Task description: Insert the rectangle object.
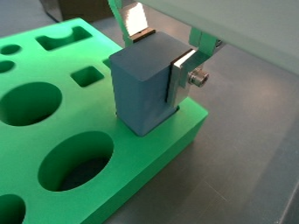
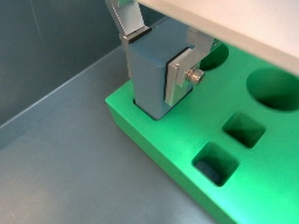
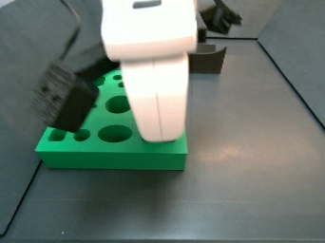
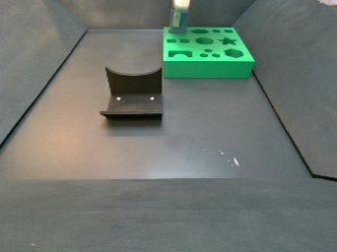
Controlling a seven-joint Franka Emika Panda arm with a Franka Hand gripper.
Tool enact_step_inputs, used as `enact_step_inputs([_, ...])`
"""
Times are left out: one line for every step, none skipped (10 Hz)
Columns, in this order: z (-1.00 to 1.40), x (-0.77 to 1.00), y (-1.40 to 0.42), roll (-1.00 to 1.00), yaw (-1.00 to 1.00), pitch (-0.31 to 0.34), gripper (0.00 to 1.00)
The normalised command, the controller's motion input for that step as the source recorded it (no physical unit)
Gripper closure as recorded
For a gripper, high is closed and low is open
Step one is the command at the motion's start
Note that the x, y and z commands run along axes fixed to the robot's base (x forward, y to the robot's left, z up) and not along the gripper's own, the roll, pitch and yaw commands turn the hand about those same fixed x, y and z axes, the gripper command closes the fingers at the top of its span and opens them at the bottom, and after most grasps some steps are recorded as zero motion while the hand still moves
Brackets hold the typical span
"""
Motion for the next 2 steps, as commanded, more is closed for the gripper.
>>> enact_step_inputs([-0.12, 0.19, -0.08, 0.01, -0.13, 0.0, 1.0])
enact_step_inputs([0.0, 0.0, 0.0, 0.0, 0.0, 0.0, 1.0])
